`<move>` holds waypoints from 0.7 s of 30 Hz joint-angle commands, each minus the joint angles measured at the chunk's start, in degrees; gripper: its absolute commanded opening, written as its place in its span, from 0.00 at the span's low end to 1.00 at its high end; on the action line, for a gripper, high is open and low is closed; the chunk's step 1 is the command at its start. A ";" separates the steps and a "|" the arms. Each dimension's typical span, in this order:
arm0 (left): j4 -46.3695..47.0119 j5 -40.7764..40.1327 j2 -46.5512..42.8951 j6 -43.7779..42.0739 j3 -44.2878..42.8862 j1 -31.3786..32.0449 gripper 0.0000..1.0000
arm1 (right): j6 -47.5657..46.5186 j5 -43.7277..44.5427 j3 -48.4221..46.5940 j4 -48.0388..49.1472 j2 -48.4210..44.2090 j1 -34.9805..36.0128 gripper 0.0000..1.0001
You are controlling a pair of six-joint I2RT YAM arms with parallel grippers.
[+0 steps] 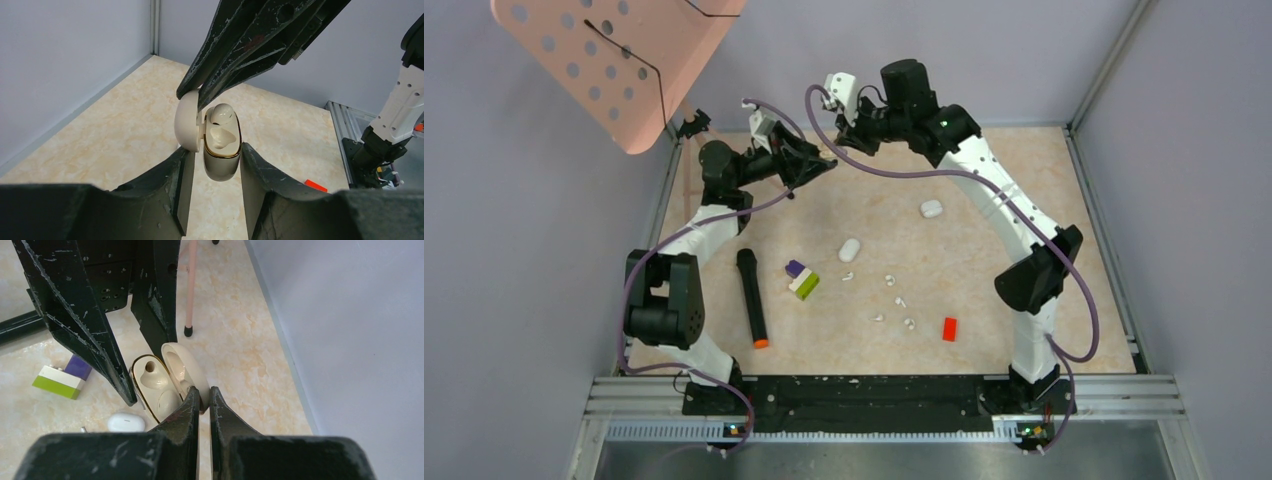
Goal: Insert the wireless bluetooth earbuds into the charging case
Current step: Adjust the charging case.
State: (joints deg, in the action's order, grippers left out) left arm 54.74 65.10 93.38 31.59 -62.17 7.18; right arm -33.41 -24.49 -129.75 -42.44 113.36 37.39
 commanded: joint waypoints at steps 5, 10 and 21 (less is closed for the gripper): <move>0.58 -0.32 0.89 -1.36 -1.60 0.20 0.31 | -0.31 0.84 0.64 3.00 -4.26 1.20 0.00; 0.99 0.17 1.39 -1.54 -1.50 0.20 0.04 | 0.26 1.37 1.29 3.76 -4.63 1.22 0.00; 3.73 0.18 2.37 -0.73 0.57 -0.13 0.00 | 11.21 3.88 -6.72 1.85 -4.61 -0.51 0.46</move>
State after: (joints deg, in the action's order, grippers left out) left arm 55.42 65.60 95.20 31.09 -62.13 7.44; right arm -29.34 -20.60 -129.23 -41.36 112.55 37.54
